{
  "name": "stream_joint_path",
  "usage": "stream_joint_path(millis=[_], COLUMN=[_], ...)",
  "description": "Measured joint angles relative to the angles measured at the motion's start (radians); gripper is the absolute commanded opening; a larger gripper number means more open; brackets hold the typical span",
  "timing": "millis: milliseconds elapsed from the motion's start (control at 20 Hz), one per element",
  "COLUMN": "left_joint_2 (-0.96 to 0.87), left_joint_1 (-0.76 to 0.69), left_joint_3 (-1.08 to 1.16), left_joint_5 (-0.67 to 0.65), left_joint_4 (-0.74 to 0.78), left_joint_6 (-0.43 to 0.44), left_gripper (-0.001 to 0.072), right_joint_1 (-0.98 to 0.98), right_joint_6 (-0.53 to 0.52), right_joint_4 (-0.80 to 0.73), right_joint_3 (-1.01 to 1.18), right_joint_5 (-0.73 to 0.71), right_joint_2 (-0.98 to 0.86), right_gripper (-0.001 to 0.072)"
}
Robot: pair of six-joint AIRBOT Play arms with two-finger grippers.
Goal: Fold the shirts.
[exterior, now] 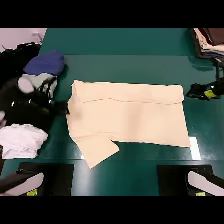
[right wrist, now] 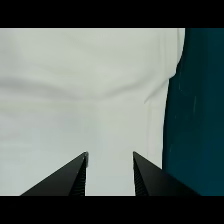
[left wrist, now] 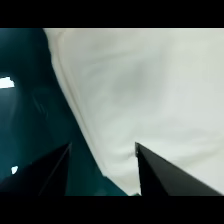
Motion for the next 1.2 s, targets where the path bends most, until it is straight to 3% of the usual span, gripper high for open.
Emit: stream_joint_path(millis=[200,400,1050,1100,1150,1200], left_joint_2=[0.213,0.29,0.317,0.317,0.317,0.318], left_joint_1=[-0.001,-0.001,0.0,0.0,0.0,0.0], left_joint_3=[-0.268,-0.433,-0.541,-0.549,-0.556,-0.561], left_joint_5=[-0.009,0.049,0.189,0.188,0.185,0.179], left_joint_4=[-0.108,-0.235,-0.41,-0.422,-0.433,-0.443], left_joint_6=[-0.021,-0.014,0.084,0.09,0.096,0.105], left_gripper=[0.0482,0.0481,0.0471,0.0201,0.0029,0.0027], right_joint_1=[-0.011,-0.013,-0.013,-0.013,-0.013,-0.013], right_joint_6=[0.0,0.001,0.001,0.001,0.001,0.001], right_joint_4=[0.03,0.076,0.104,0.105,0.105,0.105], right_joint_3=[-0.053,-0.069,-0.075,-0.075,-0.075,-0.075], right_joint_5=[-0.001,-0.002,0.001,0.0,0.0,0.0], right_joint_2=[0.071,0.092,0.099,0.099,0.099,0.099], right_gripper=[0.0348,0.0348,0.0347,0.0348,0.0348,0.0348])
